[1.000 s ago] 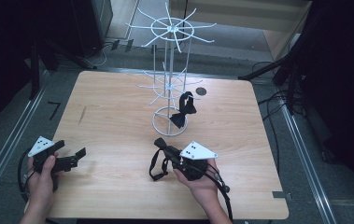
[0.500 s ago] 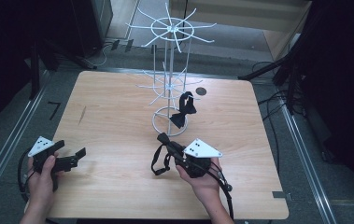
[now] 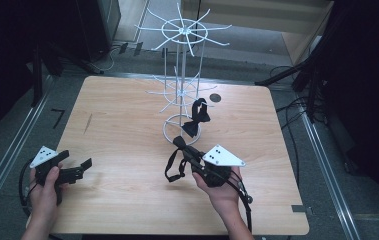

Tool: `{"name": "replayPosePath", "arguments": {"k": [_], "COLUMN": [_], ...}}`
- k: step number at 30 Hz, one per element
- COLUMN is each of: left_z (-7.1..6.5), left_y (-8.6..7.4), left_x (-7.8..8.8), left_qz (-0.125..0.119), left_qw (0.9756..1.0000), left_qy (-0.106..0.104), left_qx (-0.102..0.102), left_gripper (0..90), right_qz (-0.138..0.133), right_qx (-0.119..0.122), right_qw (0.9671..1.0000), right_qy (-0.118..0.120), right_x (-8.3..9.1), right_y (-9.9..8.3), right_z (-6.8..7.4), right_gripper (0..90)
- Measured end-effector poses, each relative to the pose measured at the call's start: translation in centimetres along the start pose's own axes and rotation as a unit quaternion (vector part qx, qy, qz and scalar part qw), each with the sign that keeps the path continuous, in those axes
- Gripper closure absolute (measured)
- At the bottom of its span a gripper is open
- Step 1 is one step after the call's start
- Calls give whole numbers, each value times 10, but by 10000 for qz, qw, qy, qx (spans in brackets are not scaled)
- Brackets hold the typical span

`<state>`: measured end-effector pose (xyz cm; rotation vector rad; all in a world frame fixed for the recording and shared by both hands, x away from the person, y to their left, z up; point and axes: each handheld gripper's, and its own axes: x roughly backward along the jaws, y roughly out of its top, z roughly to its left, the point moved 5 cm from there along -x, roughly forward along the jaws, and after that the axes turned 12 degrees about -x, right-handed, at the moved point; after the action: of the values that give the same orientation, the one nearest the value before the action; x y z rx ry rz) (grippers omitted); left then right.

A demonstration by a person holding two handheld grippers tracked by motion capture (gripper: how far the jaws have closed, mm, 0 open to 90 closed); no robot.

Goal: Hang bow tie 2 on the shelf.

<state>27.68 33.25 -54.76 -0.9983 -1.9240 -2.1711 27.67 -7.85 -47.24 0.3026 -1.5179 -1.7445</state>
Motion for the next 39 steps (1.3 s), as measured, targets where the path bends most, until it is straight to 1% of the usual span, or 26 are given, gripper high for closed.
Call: {"name": "replayPosePath", "arguments": {"k": [5, 10, 21, 39], "left_z": [0, 0, 0, 0], "left_y": [0, 0, 0, 0], "left_x": [0, 0, 0, 0], "left_qz": [-3, -6, -9, -10], "left_qw": [10000, 10000, 10000, 10000], "left_qy": [3, 7, 7, -6], "left_qx": [3, -5, -5, -2], "left_gripper": [16, 16, 16, 16], "right_qz": [-125, -187, -376, -559], "right_qx": [-9, -37, 3, 64], "right_qw": [9999, 9998, 9993, 9984], "right_qy": [-25, -26, -37, -40], "right_x": [3, 5, 8, 11], "right_y": [6, 10, 25, 43], "right_z": [-1, 0, -1, 2], "right_gripper": [768, 768, 768, 768]}}
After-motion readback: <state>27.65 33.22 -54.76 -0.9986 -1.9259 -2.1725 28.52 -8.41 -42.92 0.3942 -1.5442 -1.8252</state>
